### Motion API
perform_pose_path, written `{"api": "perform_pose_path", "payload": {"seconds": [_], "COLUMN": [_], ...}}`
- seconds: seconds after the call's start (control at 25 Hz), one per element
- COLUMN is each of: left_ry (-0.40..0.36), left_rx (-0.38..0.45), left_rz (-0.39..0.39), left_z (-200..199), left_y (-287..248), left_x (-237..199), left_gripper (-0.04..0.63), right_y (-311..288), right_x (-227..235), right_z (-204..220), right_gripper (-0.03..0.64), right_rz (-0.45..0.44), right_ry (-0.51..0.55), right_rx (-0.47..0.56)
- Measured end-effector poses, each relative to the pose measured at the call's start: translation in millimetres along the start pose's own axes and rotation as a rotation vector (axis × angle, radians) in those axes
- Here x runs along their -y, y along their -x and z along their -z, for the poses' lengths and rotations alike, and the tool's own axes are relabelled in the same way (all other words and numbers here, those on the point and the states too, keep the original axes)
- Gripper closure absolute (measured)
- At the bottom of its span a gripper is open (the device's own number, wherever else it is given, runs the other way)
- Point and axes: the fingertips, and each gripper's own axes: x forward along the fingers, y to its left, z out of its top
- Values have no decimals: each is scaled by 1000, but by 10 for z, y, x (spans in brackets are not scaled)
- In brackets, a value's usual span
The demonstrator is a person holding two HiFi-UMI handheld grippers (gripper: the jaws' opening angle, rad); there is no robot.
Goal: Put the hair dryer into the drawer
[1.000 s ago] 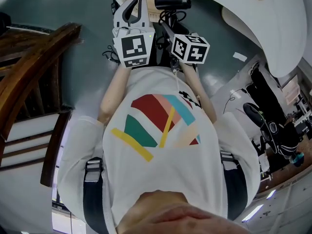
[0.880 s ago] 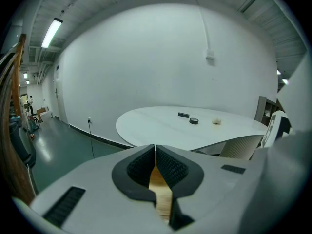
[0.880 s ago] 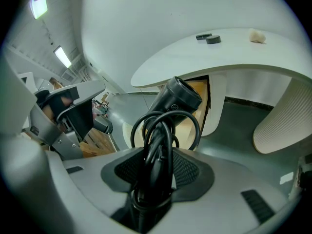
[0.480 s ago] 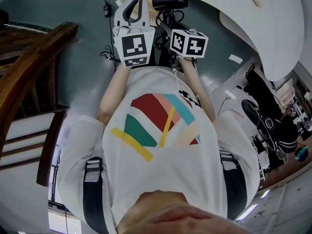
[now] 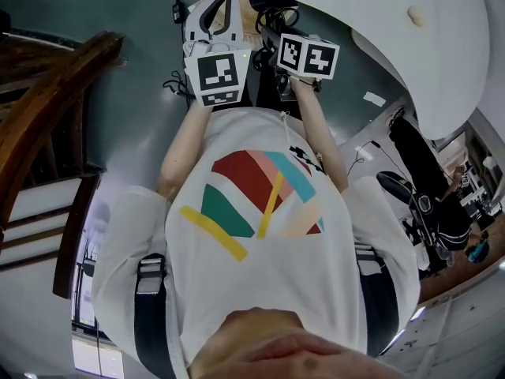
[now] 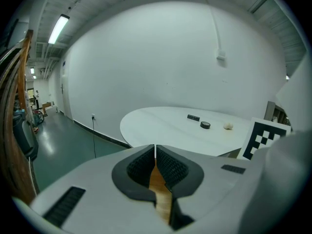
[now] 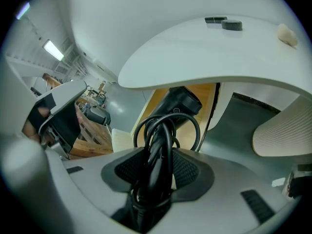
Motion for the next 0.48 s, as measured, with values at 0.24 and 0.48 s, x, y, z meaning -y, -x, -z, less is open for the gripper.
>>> {"api": "perform_pose_path", "payload": {"seconds": [0.24, 0.48], "left_ry": [16, 25], "left_rx": [-14, -18], "left_rz": [-24, -51], "left_z": [-24, -92], "left_y": [-166, -329], "left_x": [-111, -205], "left_gripper": [578, 578], "right_y": [-124, -259], "right_x": [81, 118], "right_z": [-266, -425], "right_gripper": [440, 440], "right_rz": [12, 3], "right_ry": [12, 4], "right_rx": [-8, -29]}}
